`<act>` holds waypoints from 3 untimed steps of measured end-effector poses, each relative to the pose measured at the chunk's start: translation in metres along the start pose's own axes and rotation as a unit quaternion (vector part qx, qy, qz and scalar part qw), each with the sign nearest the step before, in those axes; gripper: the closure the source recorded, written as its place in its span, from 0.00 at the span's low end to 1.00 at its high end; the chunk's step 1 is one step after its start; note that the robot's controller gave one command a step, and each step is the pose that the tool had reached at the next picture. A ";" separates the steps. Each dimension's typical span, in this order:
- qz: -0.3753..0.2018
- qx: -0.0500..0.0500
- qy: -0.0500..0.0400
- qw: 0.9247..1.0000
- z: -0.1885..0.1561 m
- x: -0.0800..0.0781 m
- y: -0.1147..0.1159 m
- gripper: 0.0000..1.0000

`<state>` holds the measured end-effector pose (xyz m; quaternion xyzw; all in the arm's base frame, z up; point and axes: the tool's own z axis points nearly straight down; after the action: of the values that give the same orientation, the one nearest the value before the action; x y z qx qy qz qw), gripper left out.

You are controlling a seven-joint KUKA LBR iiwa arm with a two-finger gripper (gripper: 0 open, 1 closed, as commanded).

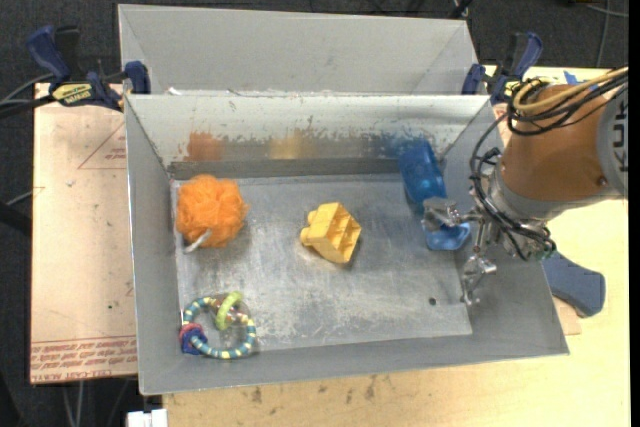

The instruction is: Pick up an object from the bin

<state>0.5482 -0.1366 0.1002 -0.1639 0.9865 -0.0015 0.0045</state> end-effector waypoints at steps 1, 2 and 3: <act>-0.055 -0.004 0.003 0.998 0.021 -0.021 -0.013 0.00; -0.111 -0.010 0.006 0.994 0.027 -0.035 -0.020 0.00; -0.117 -0.006 0.006 0.993 -0.010 -0.053 -0.021 0.00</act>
Offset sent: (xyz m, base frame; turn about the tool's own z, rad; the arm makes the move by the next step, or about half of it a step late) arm 0.0505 -0.0169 -0.0302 -0.2008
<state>0.6057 -0.1396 0.1107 -0.2786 0.9604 0.0031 -0.0024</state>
